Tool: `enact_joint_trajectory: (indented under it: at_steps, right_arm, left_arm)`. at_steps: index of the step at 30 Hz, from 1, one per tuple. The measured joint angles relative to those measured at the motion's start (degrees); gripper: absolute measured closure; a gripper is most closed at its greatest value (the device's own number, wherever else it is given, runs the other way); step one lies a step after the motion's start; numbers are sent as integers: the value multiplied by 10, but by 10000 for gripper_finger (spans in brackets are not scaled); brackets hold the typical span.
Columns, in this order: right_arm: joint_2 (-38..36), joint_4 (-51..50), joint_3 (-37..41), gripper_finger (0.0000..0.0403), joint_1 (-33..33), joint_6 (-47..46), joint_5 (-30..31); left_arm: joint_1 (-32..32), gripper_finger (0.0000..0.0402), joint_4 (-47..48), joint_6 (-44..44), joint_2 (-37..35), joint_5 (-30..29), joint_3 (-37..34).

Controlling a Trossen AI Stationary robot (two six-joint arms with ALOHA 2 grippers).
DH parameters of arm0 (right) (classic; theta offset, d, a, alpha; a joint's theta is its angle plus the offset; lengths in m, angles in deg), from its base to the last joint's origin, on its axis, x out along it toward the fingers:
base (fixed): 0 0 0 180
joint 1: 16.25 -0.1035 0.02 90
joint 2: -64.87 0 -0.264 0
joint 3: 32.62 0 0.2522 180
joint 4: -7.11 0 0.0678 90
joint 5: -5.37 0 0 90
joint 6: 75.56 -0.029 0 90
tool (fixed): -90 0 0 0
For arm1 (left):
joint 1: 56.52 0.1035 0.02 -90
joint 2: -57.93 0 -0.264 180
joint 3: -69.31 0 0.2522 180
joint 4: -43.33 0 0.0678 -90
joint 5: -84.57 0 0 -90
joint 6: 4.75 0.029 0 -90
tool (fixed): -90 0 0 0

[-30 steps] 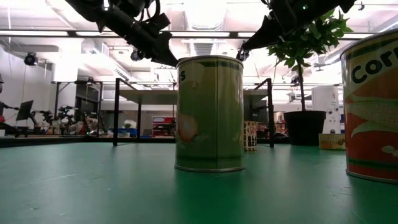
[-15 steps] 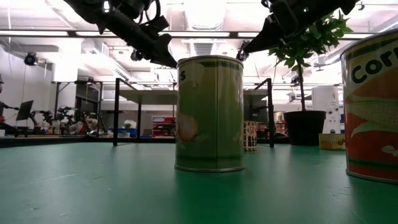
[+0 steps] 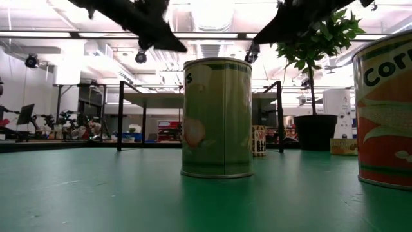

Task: Pick and place cans onto a shelf
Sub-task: Put the right canned corn on the shelf

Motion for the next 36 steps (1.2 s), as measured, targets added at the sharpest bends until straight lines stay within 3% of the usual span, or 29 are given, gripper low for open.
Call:
enact_joint_trajectory:
  at_steps: [7,15,21,27,36]
  right_arm:
    - [11,-87,-43,394,-77,-85,0]
    - [87,-288,-145,394,-195,-186,-1]
    - [132,-432,-204,394,-283,-378,-31]
    - [165,-414,-212,394,-367,-491,-42]
    - [247,-316,-204,394,-402,-444,52]
  left_arm:
    - [-121,401,1,-14,-49,0,-24]
    - [-217,402,-1,-55,-68,0,-33]
    - [-252,402,-14,-92,-64,0,-33]
    - [-268,402,-32,-119,-64,0,-33]
    - [-270,402,-77,-119,-64,0,-33]
